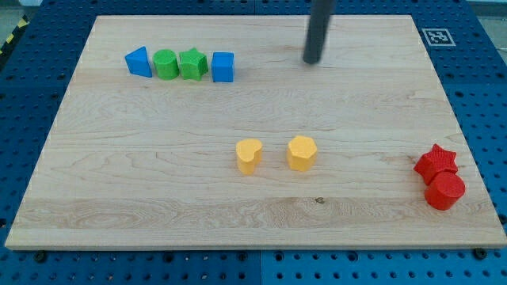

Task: Move the green star to the left of red blocks

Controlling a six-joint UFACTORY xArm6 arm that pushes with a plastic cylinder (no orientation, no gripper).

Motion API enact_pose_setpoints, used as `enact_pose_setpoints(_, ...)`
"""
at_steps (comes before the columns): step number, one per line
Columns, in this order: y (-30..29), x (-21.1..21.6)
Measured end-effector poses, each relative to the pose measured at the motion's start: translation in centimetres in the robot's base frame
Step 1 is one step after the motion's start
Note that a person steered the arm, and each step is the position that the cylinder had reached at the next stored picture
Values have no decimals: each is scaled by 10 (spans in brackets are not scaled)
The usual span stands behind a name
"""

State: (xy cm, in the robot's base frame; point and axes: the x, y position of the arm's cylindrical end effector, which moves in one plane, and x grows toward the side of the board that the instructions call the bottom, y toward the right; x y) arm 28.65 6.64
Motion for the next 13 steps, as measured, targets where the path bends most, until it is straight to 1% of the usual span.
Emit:
enact_pose_setpoints(1,-92,-35)
enact_pose_setpoints(2,-181,-40)
enact_pose_setpoints(3,-204,-21)
enact_pose_setpoints(5,-203,38)
enact_pose_setpoints(7,-168,85)
enact_pose_setpoints(8,-152,86)
enact_pose_setpoints(9,-159,68)
enact_pose_setpoints(10,-160,62)
enact_pose_setpoints(13,-39,89)
